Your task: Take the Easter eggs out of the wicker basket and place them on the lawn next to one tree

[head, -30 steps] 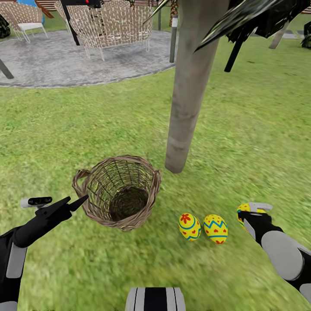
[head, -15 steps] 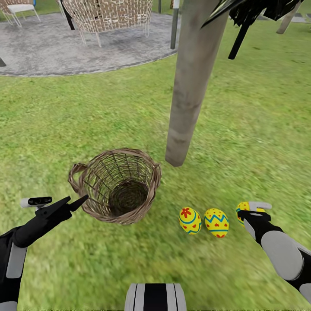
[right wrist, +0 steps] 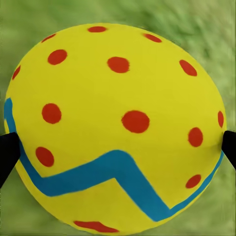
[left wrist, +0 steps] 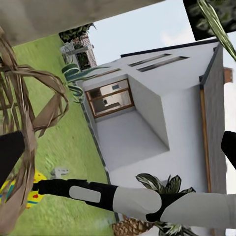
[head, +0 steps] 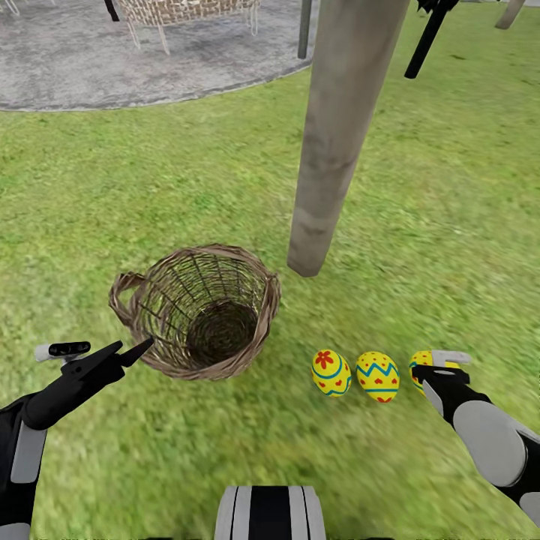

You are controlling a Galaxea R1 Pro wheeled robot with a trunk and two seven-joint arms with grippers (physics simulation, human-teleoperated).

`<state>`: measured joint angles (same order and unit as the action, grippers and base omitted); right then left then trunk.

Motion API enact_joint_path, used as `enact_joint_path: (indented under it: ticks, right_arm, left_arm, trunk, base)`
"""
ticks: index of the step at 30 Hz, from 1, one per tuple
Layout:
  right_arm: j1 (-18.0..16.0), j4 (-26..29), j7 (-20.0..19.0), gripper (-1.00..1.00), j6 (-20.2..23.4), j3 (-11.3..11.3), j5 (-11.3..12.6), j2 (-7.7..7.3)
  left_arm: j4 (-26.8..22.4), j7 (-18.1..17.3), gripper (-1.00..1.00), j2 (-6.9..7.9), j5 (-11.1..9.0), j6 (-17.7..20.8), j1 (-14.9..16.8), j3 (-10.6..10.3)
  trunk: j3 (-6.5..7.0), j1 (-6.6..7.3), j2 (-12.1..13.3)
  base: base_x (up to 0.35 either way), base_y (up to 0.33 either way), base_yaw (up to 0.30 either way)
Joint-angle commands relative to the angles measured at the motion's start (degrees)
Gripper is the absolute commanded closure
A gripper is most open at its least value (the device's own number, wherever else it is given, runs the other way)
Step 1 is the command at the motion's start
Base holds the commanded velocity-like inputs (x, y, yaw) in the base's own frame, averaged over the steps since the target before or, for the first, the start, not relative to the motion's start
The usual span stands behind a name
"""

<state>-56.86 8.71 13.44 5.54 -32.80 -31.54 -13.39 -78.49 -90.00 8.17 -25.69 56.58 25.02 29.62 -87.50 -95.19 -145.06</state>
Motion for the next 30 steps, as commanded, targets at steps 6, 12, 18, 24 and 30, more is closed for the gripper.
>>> enact_joint_path:
  ticks: [6, 12, 18, 24, 30]
  right_arm:
    - [0.0, 0.1, -0.2, 1.00, -0.1, 0.7, 0.0, 0.14]
    - [0.0, 0.1, -0.1, 1.00, -0.1, 5.2, 0.1, 0.07]
    - [0.0, 0.2, -0.1, 1.00, -0.1, 5.3, 0.2, 0.07]
    - [0.0, 0.3, -0.2, -1.00, -0.1, 5.3, 0.2, 0.03]
    - [0.0, 0.3, -0.1, -1.00, -0.1, 5.3, 0.2, 0.03]
  left_arm:
    - [0.0, 0.0, -1.00, 0.00, 0.0, 0.0, 0.0, 0.0]
    - [0.0, 0.0, -1.00, 0.00, -0.1, 0.0, 0.0, 0.1]
    - [0.1, 0.0, -1.00, 0.00, -0.1, 0.0, 0.0, 0.2]
    - [0.1, 0.0, -1.00, 0.00, -0.1, 0.0, -0.2, 0.2]
    - [0.0, 0.0, -1.00, 0.00, -0.4, 0.2, -0.2, 0.1]
  trunk:
    - [-1.34, -0.15, -0.1]
    - [-2.67, -0.31, -0.2]
    - [-3.11, -0.36, -0.2]
    - [-2.89, -0.33, -0.2]
    - [-1.56, -0.18, -0.1]
  base:
    - [0.000, 0.000, 0.000]
    - [0.000, 0.000, 0.000]
    - [0.000, 0.000, 0.000]
    - [0.000, 0.000, 0.000]
    - [0.000, 0.000, 0.000]
